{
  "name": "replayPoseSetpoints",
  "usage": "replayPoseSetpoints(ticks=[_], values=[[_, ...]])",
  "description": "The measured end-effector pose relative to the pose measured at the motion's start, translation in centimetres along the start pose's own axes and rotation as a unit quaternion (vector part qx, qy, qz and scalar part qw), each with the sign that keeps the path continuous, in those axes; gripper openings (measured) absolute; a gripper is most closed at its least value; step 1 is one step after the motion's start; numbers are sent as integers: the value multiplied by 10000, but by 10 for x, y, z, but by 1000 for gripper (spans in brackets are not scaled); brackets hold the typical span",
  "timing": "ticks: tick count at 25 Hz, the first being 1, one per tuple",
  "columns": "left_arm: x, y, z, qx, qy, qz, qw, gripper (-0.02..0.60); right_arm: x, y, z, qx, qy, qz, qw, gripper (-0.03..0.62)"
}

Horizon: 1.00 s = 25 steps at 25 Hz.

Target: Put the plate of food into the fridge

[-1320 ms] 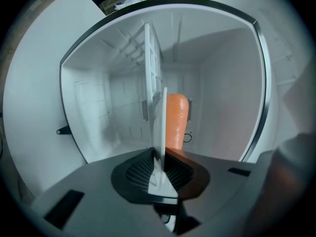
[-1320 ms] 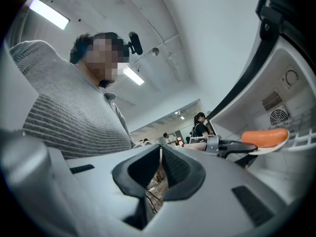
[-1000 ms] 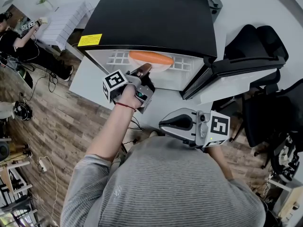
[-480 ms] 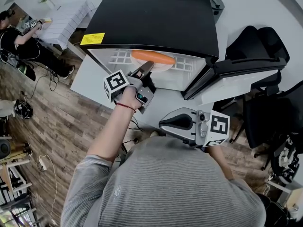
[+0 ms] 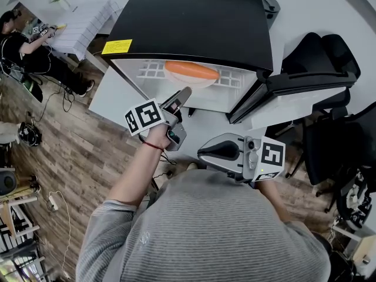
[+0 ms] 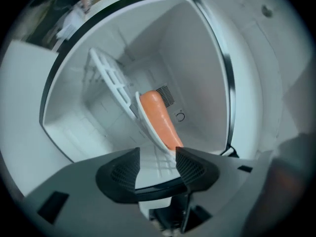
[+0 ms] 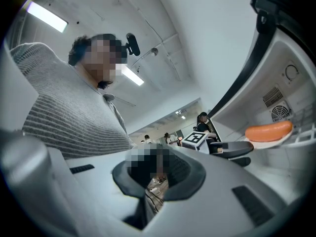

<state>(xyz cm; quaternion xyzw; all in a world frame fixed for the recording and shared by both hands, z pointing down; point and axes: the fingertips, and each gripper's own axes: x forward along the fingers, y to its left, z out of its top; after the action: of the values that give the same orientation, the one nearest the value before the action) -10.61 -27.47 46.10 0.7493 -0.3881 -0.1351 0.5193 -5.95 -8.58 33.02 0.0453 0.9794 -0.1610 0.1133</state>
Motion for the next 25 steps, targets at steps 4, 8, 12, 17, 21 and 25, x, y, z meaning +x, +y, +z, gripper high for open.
replayPoseSetpoints(ticks=[4, 8, 12, 17, 21, 25], values=[[-19, 5, 5, 2512, 164, 990, 9627, 213, -1, -3, -2, -34, 54, -59, 10000, 15], [-34, -6, 13, 5395, 254, 1948, 8187, 213, -3, -4, -2, -53, 69, -98, 9999, 15], [-31, -18, 9, 7363, 427, 2408, 6310, 212, -4, -3, -2, -71, 41, -122, 9999, 15], [-14, -28, 2, 8313, 671, 2527, 4904, 160, -6, 1, -1, -83, 23, -154, 9998, 15], [0, -33, -1, 8559, 782, 2493, 4463, 103, -11, 1, 1, -93, -22, -220, 9997, 15], [10, -33, -2, 8678, 956, 2479, 4199, 103, -15, 2, 3, -82, -82, -257, 9996, 15]])
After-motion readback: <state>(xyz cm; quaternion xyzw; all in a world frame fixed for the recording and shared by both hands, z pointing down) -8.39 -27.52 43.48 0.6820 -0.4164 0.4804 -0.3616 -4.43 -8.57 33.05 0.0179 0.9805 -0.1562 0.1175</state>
